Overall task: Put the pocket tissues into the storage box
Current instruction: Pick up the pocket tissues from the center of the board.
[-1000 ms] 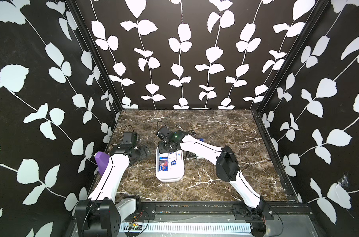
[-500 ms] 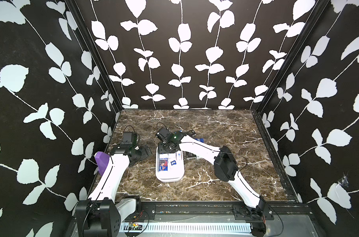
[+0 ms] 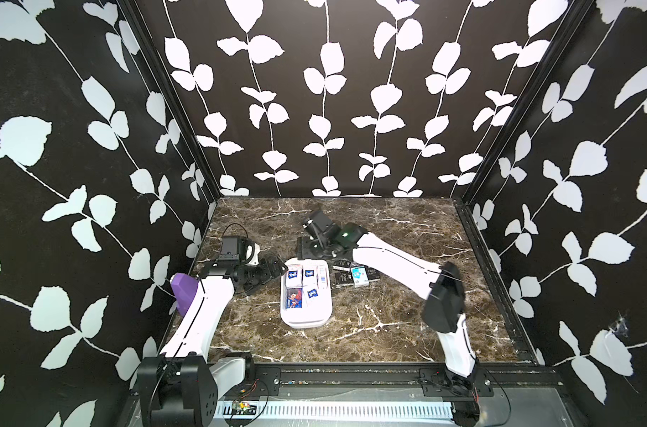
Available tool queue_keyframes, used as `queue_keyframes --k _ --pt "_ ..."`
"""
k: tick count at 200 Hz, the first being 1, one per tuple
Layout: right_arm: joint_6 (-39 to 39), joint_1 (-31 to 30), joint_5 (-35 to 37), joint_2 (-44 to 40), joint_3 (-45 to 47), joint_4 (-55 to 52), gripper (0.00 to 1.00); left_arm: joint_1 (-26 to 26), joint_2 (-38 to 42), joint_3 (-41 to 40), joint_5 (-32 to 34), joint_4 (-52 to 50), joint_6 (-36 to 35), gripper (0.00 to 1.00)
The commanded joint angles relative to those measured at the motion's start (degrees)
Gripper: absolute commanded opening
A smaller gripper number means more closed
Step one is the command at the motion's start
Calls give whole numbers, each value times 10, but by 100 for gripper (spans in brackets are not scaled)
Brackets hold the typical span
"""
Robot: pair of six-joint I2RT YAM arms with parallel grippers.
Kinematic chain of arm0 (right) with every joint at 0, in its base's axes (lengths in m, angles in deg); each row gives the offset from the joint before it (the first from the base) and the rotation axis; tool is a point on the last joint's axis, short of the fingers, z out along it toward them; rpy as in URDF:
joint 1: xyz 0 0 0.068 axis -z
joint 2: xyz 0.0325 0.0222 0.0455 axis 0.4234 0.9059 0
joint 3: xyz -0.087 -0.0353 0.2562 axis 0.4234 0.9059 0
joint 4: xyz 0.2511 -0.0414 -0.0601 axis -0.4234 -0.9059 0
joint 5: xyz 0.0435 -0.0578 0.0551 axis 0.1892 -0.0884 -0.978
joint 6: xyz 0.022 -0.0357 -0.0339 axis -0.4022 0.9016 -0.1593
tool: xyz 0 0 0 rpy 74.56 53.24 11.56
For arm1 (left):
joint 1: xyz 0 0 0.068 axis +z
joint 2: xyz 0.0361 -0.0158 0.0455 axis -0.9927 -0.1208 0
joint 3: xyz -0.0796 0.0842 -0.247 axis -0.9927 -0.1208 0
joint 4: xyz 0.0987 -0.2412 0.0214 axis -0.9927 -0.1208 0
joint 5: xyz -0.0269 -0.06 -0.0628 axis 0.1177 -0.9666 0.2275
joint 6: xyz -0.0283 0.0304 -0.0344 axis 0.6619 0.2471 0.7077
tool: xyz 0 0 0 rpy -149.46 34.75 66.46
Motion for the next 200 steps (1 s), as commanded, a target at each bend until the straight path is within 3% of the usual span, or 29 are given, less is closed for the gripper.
queue_keyframes --k 1,67,141,200 --pt "32 25 22 -39 72 -7 69 1 -11 -4 -57 -5 -30 99" --pt "96 91 3 -95 222 -58 69 -5 -27 -13 -86 -21 -38 99" --pt "190 92 59 2 162 -157 74 -9 -28 -12 -89 -26 -32 99" --pt "179 101 45 31 169 -138 74 -10 -18 -11 -80 -42 -36 99"
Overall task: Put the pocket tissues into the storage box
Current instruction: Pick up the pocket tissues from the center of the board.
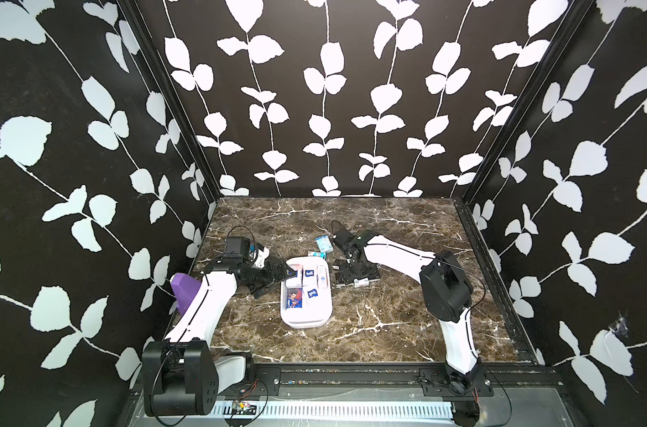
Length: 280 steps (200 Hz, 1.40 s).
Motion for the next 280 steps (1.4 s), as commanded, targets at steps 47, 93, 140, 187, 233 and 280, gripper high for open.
queue_keyframes --k 47,93,140,187,233,280 --pt "-4 19 4 -2 18 6 71 -3 16 -7 6 -18 1 99" --pt "-9 33 -6 -11 44 30 66 -3 16 -4 9 -15 8 99" --pt "-20 34 -23 -3 55 50 55 -3 19 -4 12 -14 10 99" --pt "-36 37 -26 -26 74 67 43 -3 21 -2 14 -12 11 99" --pt "-69 36 -19 -97 73 38 40 -3 20 -4 14 -1 19 99" --pt "-133 23 -39 -181 93 37 40 -3 21 -12 40 16 32 99"
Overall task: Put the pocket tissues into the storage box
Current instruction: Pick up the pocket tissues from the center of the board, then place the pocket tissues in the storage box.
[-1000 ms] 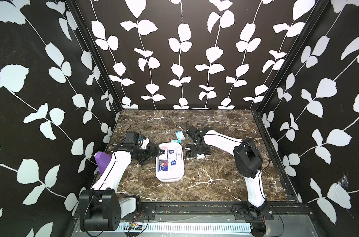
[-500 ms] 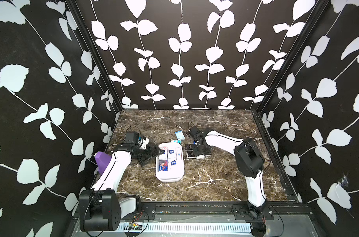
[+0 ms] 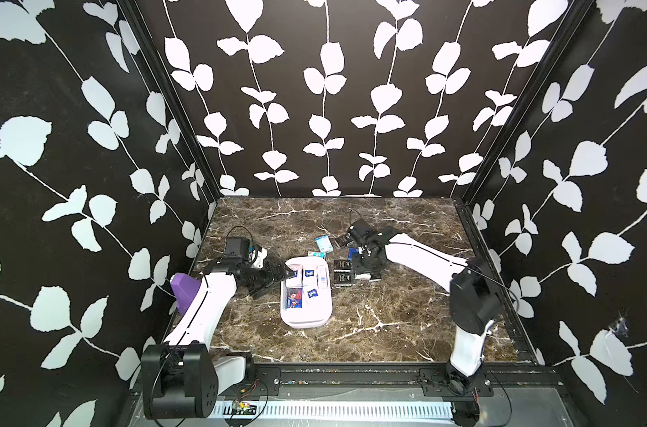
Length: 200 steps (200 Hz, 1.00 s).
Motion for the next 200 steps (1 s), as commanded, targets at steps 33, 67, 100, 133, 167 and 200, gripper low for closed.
queue_keyframes --k 33,67,100,133,167,200 --pt "-87 -52 -20 -51 8 22 40 -3 13 -21 20 25 18 99" --pt "-120 -110 -33 -7 -47 60 40 -3 19 -25 36 26 24 99" --pt "-139 -148 -30 63 -123 71 40 -3 37 -28 60 20 26 99" --pt "-152 -161 -25 132 -197 68 40 -2 56 -30 79 8 21 99" --pt "-162 -161 -1 181 -258 54 39 -2 72 -34 88 -2 15 99" --pt "-152 -161 13 238 -345 -7 40 -2 78 -35 91 -4 11 99"
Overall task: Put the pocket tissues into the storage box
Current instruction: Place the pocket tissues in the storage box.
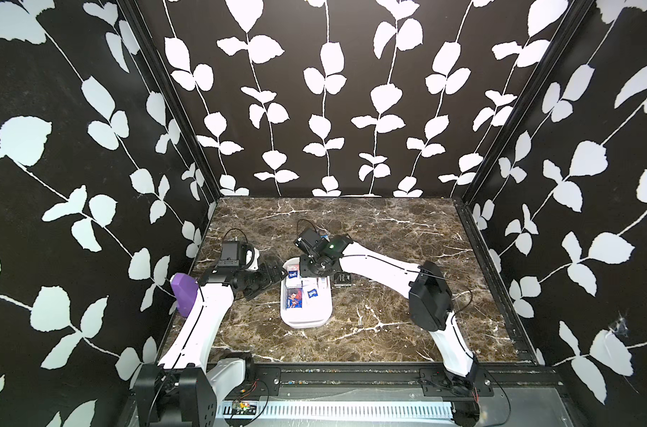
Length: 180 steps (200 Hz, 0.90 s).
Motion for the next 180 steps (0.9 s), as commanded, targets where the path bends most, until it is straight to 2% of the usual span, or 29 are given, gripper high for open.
queue_keyframes --k 1,32,74,119,158,180 --pt "2 0 25 30 -75 -53 40 -2 12 -11 10 -19 -10 99" --pt "-1 0 43 67 -130 -116 40 -2 13 -10 11 -20 -13 99" --pt "-5 -1 65 62 -125 -124 41 -2 14 -13 11 -18 -12 99" --pt "-1 -1 47 79 -135 -113 44 -2 14 -11 7 -16 -10 99" --pt "11 -1 44 81 -153 -112 57 -2 13 -11 7 -20 -11 99" --pt "26 0 53 57 -150 -102 60 -1 11 -10 6 -19 -11 99"
